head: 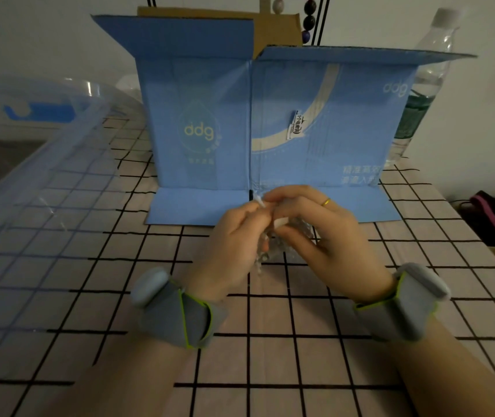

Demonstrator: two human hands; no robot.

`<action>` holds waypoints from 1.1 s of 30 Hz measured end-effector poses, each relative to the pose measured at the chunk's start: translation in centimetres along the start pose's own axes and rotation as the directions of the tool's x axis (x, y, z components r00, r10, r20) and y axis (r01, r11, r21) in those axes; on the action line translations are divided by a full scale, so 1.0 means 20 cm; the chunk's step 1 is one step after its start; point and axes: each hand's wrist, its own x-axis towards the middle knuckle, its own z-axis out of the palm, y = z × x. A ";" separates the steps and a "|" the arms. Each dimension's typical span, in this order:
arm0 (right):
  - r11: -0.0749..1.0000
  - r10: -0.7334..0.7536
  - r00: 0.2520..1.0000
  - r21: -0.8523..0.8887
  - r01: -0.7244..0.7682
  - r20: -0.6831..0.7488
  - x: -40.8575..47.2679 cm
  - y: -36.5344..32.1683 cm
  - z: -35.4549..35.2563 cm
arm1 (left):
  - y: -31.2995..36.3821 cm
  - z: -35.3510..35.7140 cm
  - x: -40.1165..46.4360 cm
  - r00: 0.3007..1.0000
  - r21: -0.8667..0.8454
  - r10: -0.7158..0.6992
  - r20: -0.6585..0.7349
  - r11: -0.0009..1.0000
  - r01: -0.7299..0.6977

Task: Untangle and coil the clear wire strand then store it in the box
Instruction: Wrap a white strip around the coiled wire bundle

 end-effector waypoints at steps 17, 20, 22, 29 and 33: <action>0.980 -0.037 0.987 -0.198 0.005 -0.159 0.00 0.02 0.01 | 0.00 0.03 0.00 0.983 0.019 0.094 -0.159 0.996 -0.092; 0.973 -0.075 0.982 -0.230 0.034 -0.173 0.00 0.01 0.01 | 0.01 0.02 0.00 0.980 0.028 0.065 -0.188 0.998 -0.061; 0.970 -0.087 0.980 -0.240 0.042 -0.179 0.00 0.00 0.01 | 0.01 0.02 0.00 0.974 0.020 0.001 -0.229 1.000 0.003; 0.962 -0.150 0.977 -0.249 0.110 -0.149 -0.01 0.01 0.03 | 0.02 0.02 0.00 0.975 -0.001 -0.017 -0.220 1.000 0.017; 0.952 -0.160 0.978 -0.283 0.116 -0.137 0.00 0.01 0.03 | 0.02 0.02 0.00 0.976 -0.002 0.045 -0.213 0.999 -0.046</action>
